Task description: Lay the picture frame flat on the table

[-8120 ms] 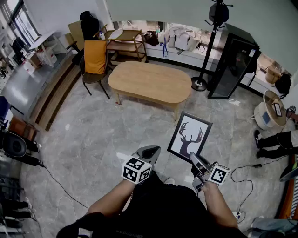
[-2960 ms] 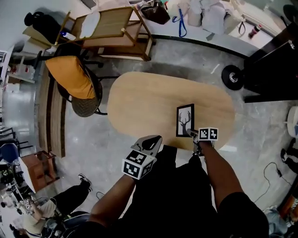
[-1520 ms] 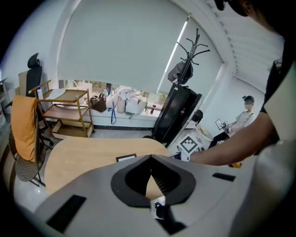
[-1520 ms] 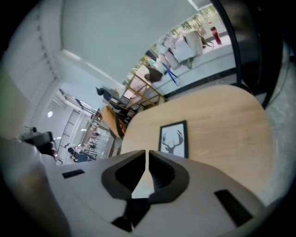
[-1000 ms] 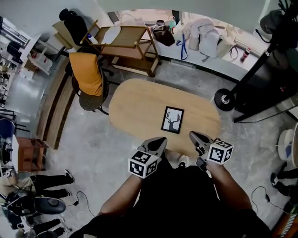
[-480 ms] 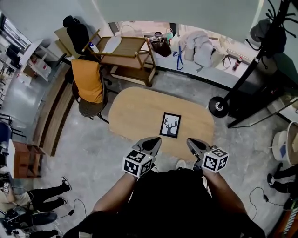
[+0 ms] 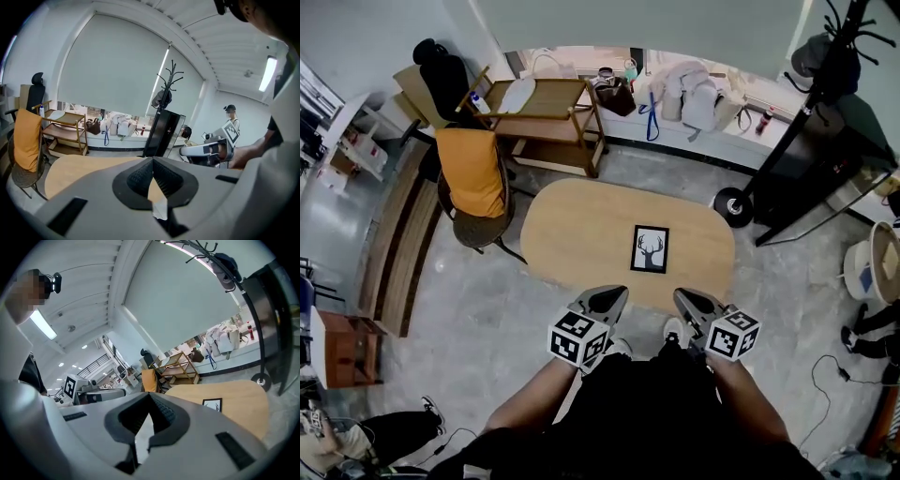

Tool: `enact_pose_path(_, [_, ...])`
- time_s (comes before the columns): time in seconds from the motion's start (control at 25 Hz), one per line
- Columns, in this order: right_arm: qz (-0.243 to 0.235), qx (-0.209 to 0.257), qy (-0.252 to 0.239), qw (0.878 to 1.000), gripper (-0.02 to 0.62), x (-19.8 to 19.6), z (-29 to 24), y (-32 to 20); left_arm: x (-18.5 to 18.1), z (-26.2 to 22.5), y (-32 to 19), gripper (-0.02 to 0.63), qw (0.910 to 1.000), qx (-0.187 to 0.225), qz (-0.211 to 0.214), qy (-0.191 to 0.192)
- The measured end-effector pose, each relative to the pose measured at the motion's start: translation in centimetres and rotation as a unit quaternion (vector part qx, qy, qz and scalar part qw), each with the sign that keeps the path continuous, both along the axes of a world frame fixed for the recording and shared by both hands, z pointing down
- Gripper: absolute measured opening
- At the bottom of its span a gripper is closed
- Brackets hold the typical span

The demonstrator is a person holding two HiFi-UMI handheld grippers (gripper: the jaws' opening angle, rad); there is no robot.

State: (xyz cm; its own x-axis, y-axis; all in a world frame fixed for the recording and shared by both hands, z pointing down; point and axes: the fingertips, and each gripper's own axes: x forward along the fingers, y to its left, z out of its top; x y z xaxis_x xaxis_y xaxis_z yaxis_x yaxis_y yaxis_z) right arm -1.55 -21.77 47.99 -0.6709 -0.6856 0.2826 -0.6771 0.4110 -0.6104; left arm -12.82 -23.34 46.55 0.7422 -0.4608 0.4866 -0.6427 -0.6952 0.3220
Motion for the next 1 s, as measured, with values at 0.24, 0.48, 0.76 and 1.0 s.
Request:
enact_pose_path(0.24, [0.013, -0.002, 0.0, 1.0, 0.0, -1.1, -0.6, 2.0, -1.9, 0.2, 0.6, 0.0, 0.9997, 0.01, 0.016, -0.013])
enact_pose_path(0.48, [-0.023, -0.003, 0.023, 0.999, 0.0, -1.0, -0.5, 2.7, -2.7, -0.4, 0.4, 0.0, 0.9996, 0.017, -0.023, -0.005])
enact_pose_path(0.76, [-0.057, 0.004, 0.04, 0.998, 0.0, 0.7, -1.2, 2.1, -0.8, -0.6, 0.6, 0.0, 0.9986, 0.016, -0.051, 0.003])
enact_pose_path(1.0, [-0.07, 0.012, 0.037, 0.997, -0.002, 1.8, -1.3, 2.5, 0.9, -0.1, 1.9, 0.0, 0.9983, 0.012, -0.058, 0.001])
